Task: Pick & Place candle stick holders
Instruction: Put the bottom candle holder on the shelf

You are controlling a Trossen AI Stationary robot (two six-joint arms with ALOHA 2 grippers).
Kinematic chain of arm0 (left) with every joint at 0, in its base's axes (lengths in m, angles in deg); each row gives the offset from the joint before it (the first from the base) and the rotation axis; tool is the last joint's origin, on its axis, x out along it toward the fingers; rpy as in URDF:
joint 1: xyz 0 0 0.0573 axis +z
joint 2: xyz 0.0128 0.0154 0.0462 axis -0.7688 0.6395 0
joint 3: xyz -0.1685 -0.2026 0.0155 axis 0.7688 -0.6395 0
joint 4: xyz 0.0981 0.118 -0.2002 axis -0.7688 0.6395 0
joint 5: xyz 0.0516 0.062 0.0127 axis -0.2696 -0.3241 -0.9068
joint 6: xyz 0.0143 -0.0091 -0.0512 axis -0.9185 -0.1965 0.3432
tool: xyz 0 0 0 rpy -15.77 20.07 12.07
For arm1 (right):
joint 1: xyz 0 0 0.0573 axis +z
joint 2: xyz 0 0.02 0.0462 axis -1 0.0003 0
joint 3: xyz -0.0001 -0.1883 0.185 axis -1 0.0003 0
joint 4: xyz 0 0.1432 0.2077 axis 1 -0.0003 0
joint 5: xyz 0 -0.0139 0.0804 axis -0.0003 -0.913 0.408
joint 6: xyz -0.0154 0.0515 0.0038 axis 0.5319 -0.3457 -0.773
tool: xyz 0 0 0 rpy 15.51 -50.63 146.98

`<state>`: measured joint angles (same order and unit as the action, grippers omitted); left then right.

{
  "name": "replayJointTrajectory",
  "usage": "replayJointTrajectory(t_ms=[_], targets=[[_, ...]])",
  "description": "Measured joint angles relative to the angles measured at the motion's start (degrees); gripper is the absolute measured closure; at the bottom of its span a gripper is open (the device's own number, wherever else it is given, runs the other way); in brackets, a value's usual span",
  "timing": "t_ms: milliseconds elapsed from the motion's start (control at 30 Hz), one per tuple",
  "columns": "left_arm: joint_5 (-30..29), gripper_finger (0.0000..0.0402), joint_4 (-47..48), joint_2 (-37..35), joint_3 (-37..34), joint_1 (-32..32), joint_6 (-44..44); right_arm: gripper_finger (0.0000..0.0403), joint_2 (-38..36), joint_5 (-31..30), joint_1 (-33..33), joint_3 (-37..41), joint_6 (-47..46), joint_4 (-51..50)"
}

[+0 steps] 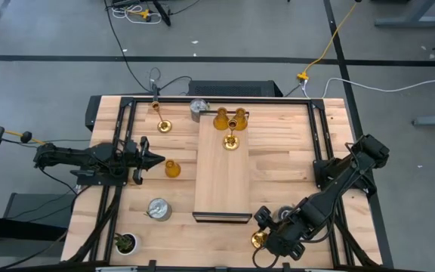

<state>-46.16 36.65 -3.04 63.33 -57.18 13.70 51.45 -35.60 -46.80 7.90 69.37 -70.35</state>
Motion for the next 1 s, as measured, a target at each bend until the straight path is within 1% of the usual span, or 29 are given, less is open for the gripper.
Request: replayJointTrajectory(t_ms=[200, 433, 700, 1000], targets=[[0.00, 0.0392, 0.00, 0.00, 0.00, 0.00, 0.00, 0.0142, 0.00, 0.01, 0.00, 0.00, -0.42, 0.02], [0.00, 0.0392, 0.00, -0.01, -0.01, 0.01, 0.01, 0.0178, 0.00, 0.01, 0.00, 0.00, -0.42, 0.64], [0.00, 0.0392, 0.00, 0.00, 0.01, 0.01, 0.01, 0.0207, 0.00, 0.01, 0.02, 0.00, -0.42, 1.62], [0.00, 0.0392, 0.00, 0.00, 0.00, 0.00, 0.01, 0.0230, 0.00, 0.01, 0.02, 0.00, -0.44, 1.60]])
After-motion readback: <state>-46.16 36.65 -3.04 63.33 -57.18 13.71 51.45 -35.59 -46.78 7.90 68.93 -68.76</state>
